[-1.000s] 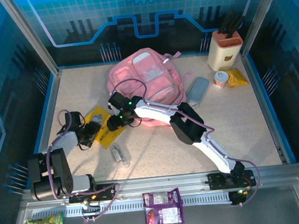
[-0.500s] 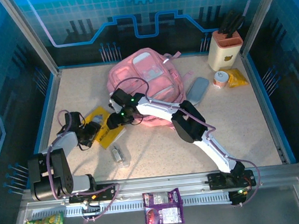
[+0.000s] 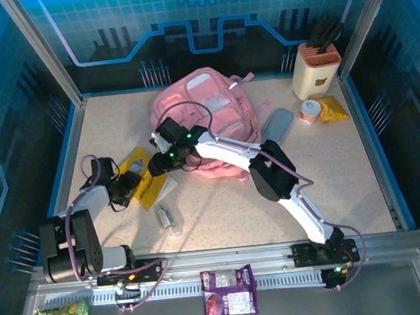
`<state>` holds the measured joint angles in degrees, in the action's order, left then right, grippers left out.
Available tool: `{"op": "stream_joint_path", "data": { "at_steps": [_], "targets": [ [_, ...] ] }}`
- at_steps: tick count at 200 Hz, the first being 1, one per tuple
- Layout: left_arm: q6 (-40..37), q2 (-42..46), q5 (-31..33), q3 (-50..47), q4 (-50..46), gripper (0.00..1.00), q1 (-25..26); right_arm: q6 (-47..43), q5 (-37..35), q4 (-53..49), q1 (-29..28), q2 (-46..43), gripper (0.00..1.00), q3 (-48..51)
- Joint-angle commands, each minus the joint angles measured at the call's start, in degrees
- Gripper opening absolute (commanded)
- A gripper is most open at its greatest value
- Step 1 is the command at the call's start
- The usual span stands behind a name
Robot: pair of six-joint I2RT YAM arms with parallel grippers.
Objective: Pack the student bag
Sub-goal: Pick up the book from the middle-left of the table.
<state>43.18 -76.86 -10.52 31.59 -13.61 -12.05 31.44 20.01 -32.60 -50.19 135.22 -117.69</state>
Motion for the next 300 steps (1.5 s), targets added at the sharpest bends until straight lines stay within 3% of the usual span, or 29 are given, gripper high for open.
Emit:
{"op": "stream_joint_path", "data": {
  "at_steps": [1, 84, 191, 210, 259, 300],
  "targets": [
    [0.15, -0.58, -3.80, -1.80, 3.82, 0.64, 0.63, -0.71, 2.31, -0.35, -0.32, -0.69, 0.52, 0.04],
    [2.56, 0.04, -6.35, -3.49, 7.52, 0.58, 1.22, 0.11, -0.50, -1.80, -1.84, 2.15, 0.45, -1.04],
    [1.46, 1.51, -3.95, -2.50, 4.22, 0.58, 1.33, 1.66, 0.74, 2.70, -0.97, -6.19, 0.06, 2.22],
    [1.07, 2.34, -3.36, -1.98, 3.09, 0.61, 1.29, 2.04, 1.47, 4.51, -1.01, -8.53, 0.00, 2.72],
    [-2.26, 7.25, -1.45, 5.23, -6.48, 0.75, 0.18, 3.40, 0.72, 9.64, 0.09, -15.65, 0.00, 5.91],
    [-3.12, 15.25, -6.45, 10.01, -10.73, 0.88, -3.71, 5.43, 2.82, 14.48, 2.70, -23.34, 0.00, 11.47]
  ]
}}
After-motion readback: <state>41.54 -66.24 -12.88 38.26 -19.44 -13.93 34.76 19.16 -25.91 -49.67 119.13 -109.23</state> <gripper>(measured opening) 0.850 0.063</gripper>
